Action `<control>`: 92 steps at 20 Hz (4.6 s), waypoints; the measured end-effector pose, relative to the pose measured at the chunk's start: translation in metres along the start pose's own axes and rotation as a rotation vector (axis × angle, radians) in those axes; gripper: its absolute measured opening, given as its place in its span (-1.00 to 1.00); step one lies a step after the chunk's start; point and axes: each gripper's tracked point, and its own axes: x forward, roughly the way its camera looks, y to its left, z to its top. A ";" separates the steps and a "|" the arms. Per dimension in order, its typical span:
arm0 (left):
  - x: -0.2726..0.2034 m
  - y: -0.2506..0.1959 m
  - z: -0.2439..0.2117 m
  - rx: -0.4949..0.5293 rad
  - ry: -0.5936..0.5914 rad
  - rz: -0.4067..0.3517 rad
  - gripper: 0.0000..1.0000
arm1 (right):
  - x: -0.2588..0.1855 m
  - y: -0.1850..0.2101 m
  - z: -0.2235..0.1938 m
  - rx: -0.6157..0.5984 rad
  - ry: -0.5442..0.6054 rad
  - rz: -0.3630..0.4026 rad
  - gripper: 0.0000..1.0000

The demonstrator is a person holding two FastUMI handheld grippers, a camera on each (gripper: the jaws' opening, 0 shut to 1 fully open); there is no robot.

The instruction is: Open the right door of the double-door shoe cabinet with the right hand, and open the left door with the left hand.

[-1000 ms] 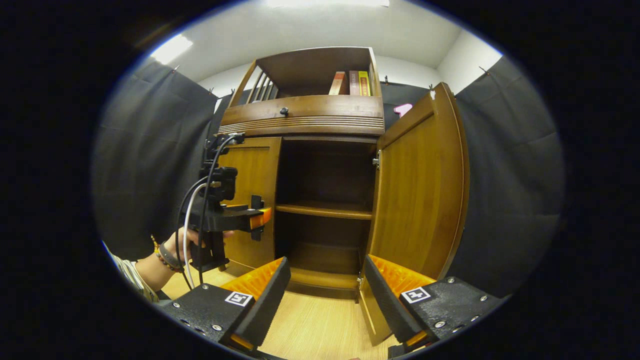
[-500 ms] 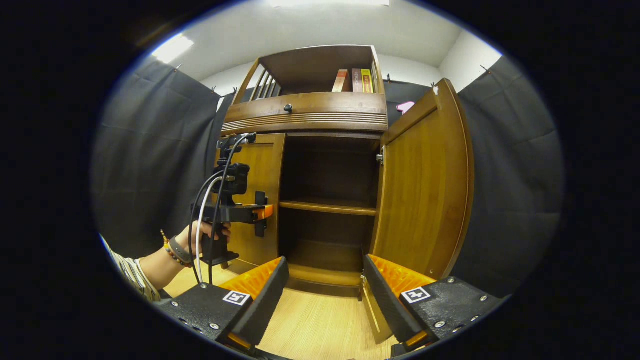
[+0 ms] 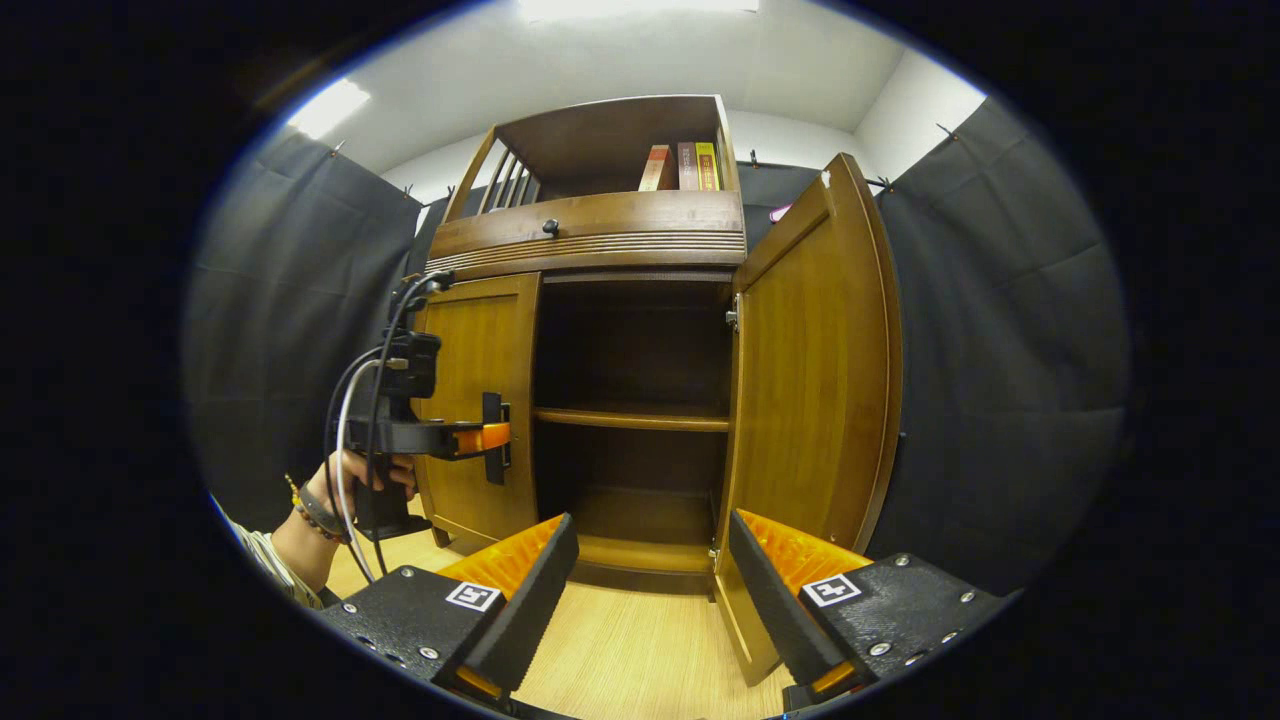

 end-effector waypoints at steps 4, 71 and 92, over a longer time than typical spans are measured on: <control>0.007 0.000 -0.001 0.030 -0.005 0.012 -0.29 | -0.001 0.006 0.000 0.022 -0.006 0.021 0.88; -0.198 0.033 0.064 0.180 -0.218 0.075 -0.61 | 0.039 0.045 0.010 0.000 -0.084 0.040 0.88; -0.173 0.080 0.056 0.161 -0.254 0.256 0.96 | 0.044 0.031 0.012 0.072 -0.107 -0.026 0.85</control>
